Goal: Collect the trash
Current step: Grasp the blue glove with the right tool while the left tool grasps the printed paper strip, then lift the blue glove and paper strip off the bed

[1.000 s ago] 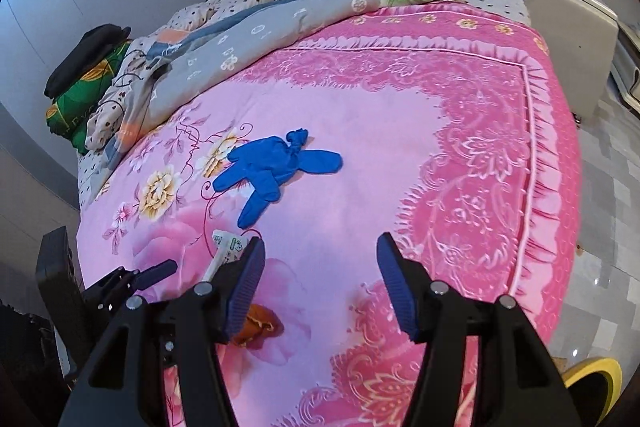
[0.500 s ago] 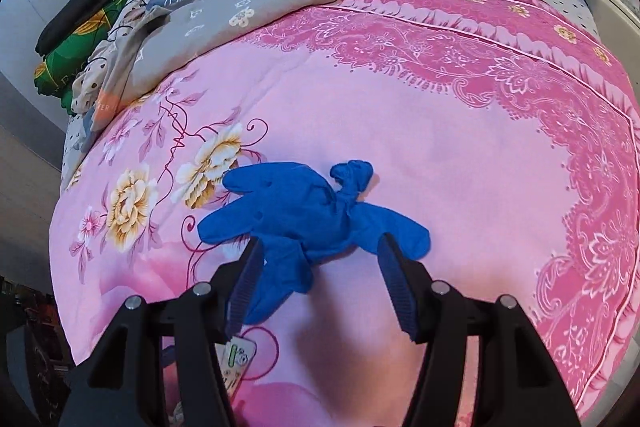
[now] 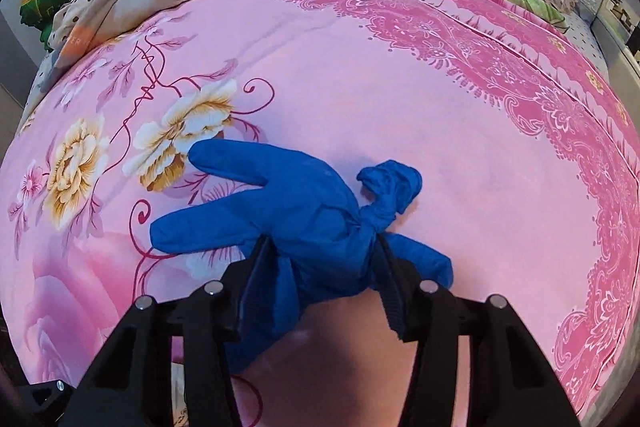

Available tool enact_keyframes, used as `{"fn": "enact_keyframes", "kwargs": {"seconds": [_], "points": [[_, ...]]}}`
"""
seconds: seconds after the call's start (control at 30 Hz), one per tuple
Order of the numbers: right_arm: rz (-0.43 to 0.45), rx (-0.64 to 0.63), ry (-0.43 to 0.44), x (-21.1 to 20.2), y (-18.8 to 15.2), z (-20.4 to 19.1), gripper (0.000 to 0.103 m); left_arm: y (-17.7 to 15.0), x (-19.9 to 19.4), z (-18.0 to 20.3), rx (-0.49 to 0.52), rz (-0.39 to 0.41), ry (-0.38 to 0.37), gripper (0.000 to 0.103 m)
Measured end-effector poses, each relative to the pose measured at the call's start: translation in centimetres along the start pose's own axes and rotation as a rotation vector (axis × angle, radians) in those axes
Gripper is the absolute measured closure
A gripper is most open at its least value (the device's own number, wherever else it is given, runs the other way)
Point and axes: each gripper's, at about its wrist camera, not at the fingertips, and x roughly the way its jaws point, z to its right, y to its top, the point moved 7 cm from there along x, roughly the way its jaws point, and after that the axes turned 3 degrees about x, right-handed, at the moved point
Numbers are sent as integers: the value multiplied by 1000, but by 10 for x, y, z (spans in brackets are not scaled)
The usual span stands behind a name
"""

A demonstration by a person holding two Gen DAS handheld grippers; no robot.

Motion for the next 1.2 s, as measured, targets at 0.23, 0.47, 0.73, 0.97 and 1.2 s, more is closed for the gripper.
{"fn": "enact_keyframes", "kwargs": {"seconds": [0.23, 0.47, 0.73, 0.97, 1.2], "points": [[10, 91, 54, -7, 2, 10, 83, 2, -8, -2, -19, 21, -11, 82], [62, 130, 68, -37, 1, 23, 87, 7, -21, -1, -22, 58, -21, 82], [141, 164, 99, -89, -7, 36, 88, 12, -50, -2, -34, 114, -34, 82], [206, 210, 108, -138, -32, 49, 88, 20, -78, 0, -22, 172, 2, 82], [263, 257, 109, -184, -71, 63, 88, 21, -116, 11, -12, 214, 5, 82]]}}
